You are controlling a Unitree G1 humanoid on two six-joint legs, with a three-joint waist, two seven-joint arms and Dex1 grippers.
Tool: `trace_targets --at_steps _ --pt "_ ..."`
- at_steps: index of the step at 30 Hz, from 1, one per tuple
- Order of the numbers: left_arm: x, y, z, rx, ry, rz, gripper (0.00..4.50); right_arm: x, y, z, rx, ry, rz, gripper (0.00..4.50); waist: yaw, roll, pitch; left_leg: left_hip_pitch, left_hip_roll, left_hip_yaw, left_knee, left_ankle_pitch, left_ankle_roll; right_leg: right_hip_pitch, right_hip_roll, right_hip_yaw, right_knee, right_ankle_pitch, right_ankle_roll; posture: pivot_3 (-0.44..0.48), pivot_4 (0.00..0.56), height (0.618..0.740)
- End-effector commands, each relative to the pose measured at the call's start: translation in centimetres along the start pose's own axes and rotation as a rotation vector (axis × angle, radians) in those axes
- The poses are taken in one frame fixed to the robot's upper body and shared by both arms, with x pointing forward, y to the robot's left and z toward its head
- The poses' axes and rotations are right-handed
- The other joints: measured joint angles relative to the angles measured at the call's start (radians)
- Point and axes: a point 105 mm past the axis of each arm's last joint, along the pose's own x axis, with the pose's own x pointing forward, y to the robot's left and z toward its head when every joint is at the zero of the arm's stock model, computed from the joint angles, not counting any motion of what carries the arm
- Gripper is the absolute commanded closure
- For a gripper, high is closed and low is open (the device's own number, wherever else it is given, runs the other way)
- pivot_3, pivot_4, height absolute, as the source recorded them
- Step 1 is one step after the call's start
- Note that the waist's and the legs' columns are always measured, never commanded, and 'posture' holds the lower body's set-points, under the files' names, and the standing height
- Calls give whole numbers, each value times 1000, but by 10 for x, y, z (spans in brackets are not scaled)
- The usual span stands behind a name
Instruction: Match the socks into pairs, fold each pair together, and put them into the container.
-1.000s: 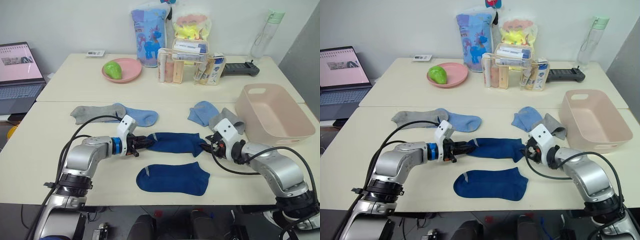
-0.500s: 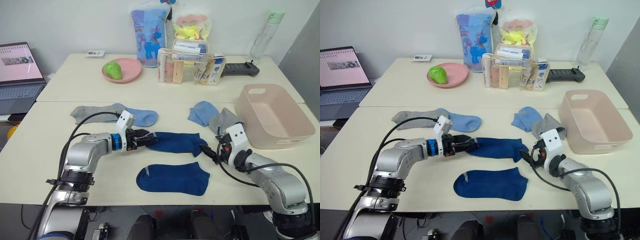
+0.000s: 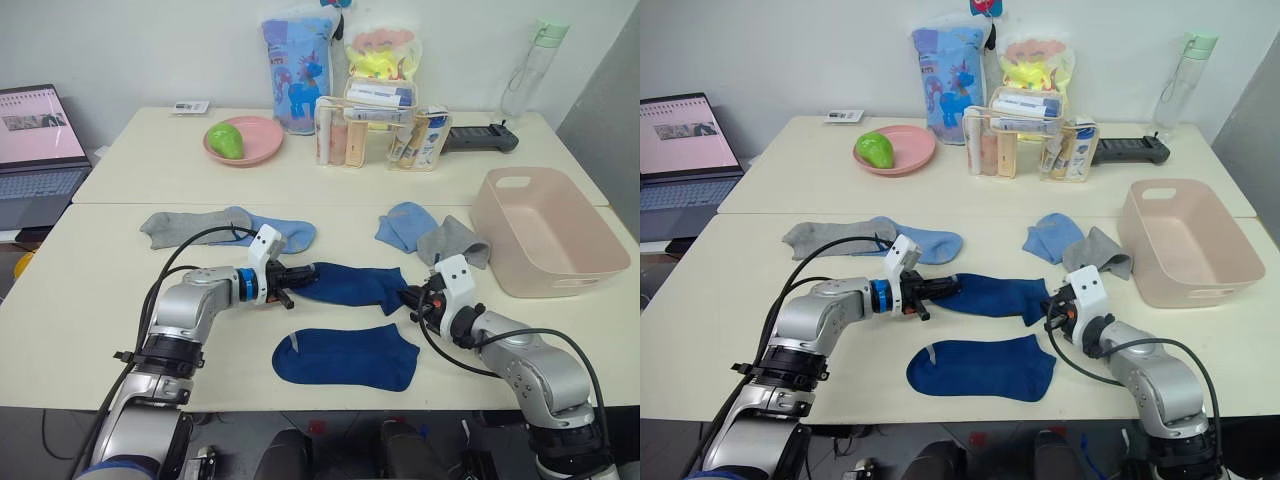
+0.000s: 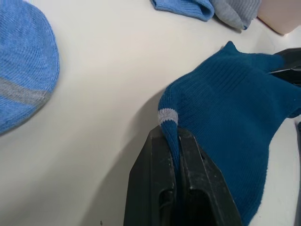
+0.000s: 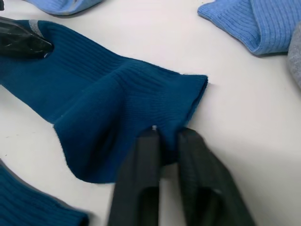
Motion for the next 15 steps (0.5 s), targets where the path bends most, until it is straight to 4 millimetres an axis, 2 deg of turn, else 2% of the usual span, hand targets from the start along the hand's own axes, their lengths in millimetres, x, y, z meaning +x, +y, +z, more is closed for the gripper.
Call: trace_targets --at_steps 1,4,8,12,15 --pt "-14 -12 25 30 -100 -35 4500 -12 3 27 -55 -89 29 4476 0 0 0 0 0 0 0 0 0 0 0 0 0 0 0 0 150 703" --pt "-30 -24 37 31 -136 -57 4500 -25 7 43 -78 -119 81 4476 -2 0 0 0 0 0 0 0 0 0 0 1 0 0 0 0 150 703" --pt "-53 -44 45 -36 -142 -103 4500 -46 25 57 -70 -127 213 4476 -1 0 0 0 0 -3 0 -1 1 1 0 1 -1 0 0 0 150 703" --pt "-74 -75 25 -90 -37 -180 4500 -71 41 54 -86 -47 363 4476 -1 0 0 0 1 -3 0 -1 2 1 0 1 -2 0 0 0 150 703" --pt "-84 -89 6 -164 13 -190 4500 -87 46 44 -111 59 424 4476 0 0 0 0 1 -4 -1 -2 3 2 0 1 -3 0 0 0 150 703"
